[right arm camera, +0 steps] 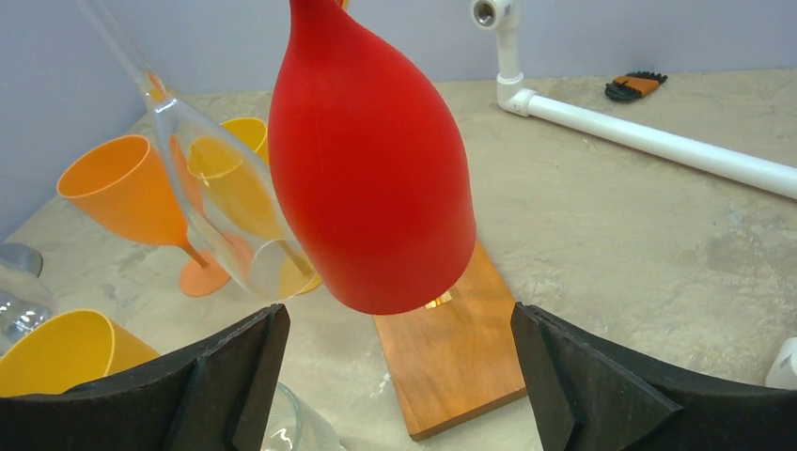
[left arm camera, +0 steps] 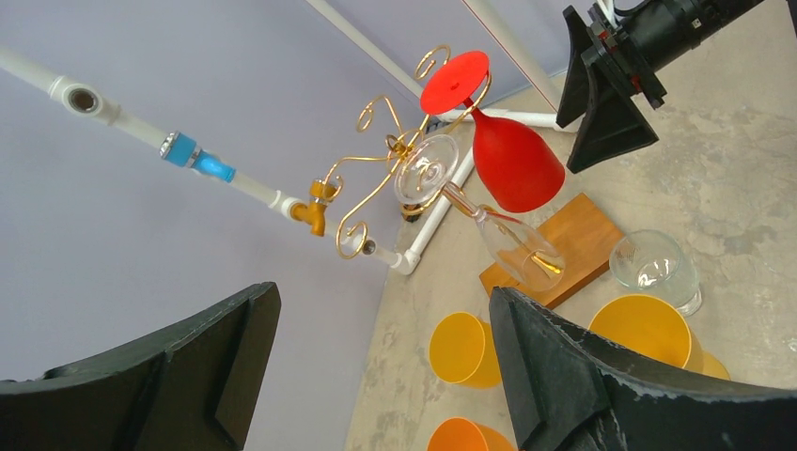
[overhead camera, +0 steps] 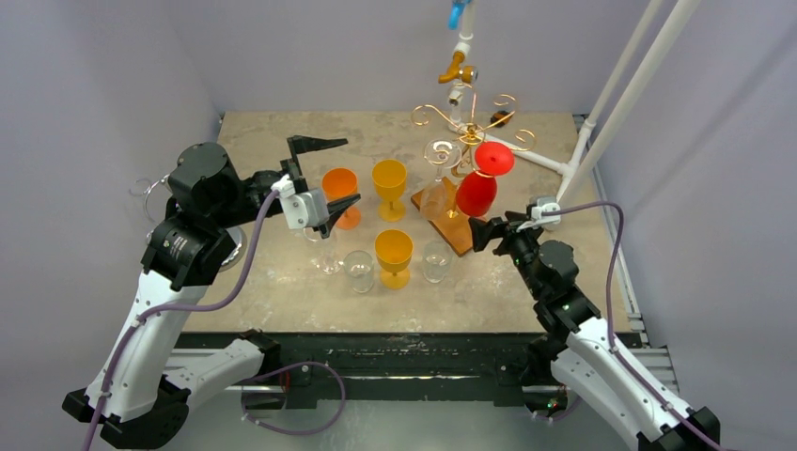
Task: Place the wine glass upside down on the wine glass rack
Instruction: Turn the wine glass upside down at the wine rack, then adjust the wine rack at the center of the board.
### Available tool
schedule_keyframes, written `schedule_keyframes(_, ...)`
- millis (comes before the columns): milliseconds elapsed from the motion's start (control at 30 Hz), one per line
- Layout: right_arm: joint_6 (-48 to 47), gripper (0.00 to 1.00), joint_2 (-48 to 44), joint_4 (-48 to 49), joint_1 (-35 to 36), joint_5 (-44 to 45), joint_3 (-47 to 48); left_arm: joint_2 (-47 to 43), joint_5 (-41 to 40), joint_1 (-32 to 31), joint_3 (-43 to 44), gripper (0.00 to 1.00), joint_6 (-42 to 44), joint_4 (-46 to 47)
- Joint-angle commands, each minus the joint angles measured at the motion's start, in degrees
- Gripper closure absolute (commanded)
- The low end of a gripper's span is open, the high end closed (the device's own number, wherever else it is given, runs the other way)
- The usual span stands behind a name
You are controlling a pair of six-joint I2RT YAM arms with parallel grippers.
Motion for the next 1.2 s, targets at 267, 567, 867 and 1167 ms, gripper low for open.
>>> schedule_keyframes(267,3.2,0.01,-8.9,-16.2,0.0,2.4,11.7,4.5,-3.5,-0.2,0.7,0.12,-6.2,4.4)
schedule_keyframes(567,6.1,0.16,-4.7,-33.3,0.0,6.2,32.0,14.8,-8.8,-0.2,6.3,0.16,-17.1,8.7)
schedule_keyframes(867,5.7,0.37,16.5,-44.6,-0.1,15.5,58.0,23.5,-11.0,-0.3,9.9,0.32,-18.1,10.3)
schedule_keyframes(1167,0.6,0.39,31.5,-43.1,-0.2,18.4,69.0,30.2,-13.6,-1.9,12.2,0.44,-16.2,11.5)
